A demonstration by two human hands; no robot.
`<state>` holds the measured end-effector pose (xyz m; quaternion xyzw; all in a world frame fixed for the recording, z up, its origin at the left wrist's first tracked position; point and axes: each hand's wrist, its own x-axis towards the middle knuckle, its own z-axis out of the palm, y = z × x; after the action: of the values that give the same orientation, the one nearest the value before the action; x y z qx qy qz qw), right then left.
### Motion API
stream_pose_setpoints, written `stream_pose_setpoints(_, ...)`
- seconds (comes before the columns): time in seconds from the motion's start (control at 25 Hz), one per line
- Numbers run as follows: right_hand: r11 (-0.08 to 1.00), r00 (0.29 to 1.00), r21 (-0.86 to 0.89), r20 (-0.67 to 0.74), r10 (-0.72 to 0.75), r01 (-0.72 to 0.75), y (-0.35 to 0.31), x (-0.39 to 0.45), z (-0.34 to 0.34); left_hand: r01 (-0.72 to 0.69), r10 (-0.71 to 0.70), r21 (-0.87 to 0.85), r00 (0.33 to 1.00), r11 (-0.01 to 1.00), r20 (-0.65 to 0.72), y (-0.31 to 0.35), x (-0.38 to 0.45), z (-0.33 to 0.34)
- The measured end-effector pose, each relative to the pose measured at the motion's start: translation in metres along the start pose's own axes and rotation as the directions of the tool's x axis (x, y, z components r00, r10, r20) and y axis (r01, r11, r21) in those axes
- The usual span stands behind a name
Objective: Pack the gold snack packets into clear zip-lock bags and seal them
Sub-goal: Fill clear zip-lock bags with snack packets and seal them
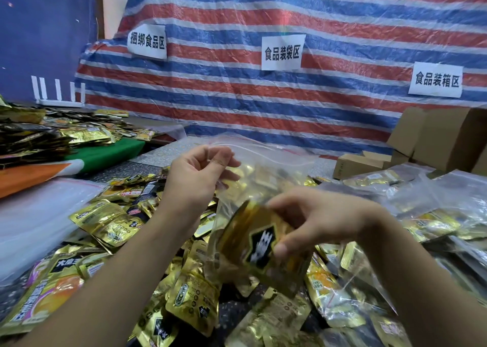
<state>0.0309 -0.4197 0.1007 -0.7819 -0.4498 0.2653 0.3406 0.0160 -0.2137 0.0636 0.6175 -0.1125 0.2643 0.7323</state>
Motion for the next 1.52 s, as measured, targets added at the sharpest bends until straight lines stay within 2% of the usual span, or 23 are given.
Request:
stream_pose_setpoints(0.08,0.955,0.978,0.221,-0.104,-0.181,0.2,-0.008,-0.011,-0.006,0.006,-0.007,0.025,1.0,1.0,0.017,-0.003,-0.001,0.001)
stream_pose_setpoints(0.16,0.855,0.889,0.303,-0.324,-0.323,0.421,-0.014,-0.015,-0.012,0.003,-0.005,0.04,0.999,0.999,0.042,-0.005,-0.002,0.002)
stream_pose_setpoints(0.24,0.743,0.714,0.257,-0.58,-0.392,0.617,-0.02,-0.017,-0.02,0.004,-0.007,0.037,0.998,0.999,0.068,-0.007,-0.003,0.003)
stream_pose_setpoints(0.32,0.667,0.538,0.163,-0.739,-0.405,0.727,-0.024,-0.017,-0.025,0.009,-0.01,0.017,0.995,1.0,0.094,-0.007,-0.004,0.004)
stream_pose_setpoints(0.36,0.662,0.475,0.117,-0.788,-0.392,0.74,-0.025,-0.017,-0.027,0.007,-0.008,0.014,0.994,1.0,0.107,-0.007,-0.004,0.005)
stream_pose_setpoints(0.44,0.709,0.412,0.055,-0.844,-0.343,0.703,-0.023,-0.018,-0.029,-0.008,0.006,0.018,0.992,1.0,0.128,-0.007,-0.005,0.006)
stream_pose_setpoints(0.52,0.773,0.404,0.023,-0.862,-0.306,0.634,-0.02,-0.017,-0.029,-0.013,0.011,0.017,0.991,1.0,0.135,-0.007,-0.006,0.007)
stream_pose_setpoints(0.64,0.826,0.433,0.004,-0.853,-0.291,0.564,-0.018,-0.014,-0.027,-0.01,0.01,0.0,0.99,1.0,0.138,-0.007,-0.006,0.007)
stream_pose_setpoints(0.88,0.87,0.518,0.02,-0.81,-0.275,0.493,-0.016,-0.012,-0.021,-0.004,0.008,-0.031,0.99,1.0,0.144,-0.007,-0.005,0.006)
stream_pose_setpoints(1.12,0.939,0.562,-0.084,-0.782,-0.27,0.334,-0.018,-0.011,-0.015,-0.011,0.016,-0.028,0.988,1.0,0.153,-0.008,-0.005,0.005)
stream_pose_setpoints(1.28,0.959,0.633,-0.142,-0.726,-0.269,0.245,-0.017,-0.01,-0.012,-0.032,0.031,0.001,0.987,0.999,0.16,-0.008,-0.006,0.003)
stream_pose_setpoints(1.52,0.968,0.697,-0.213,-0.676,-0.242,0.129,-0.014,-0.013,-0.012,-0.035,0.032,0.02,0.99,0.999,0.138,-0.008,-0.005,0.004)
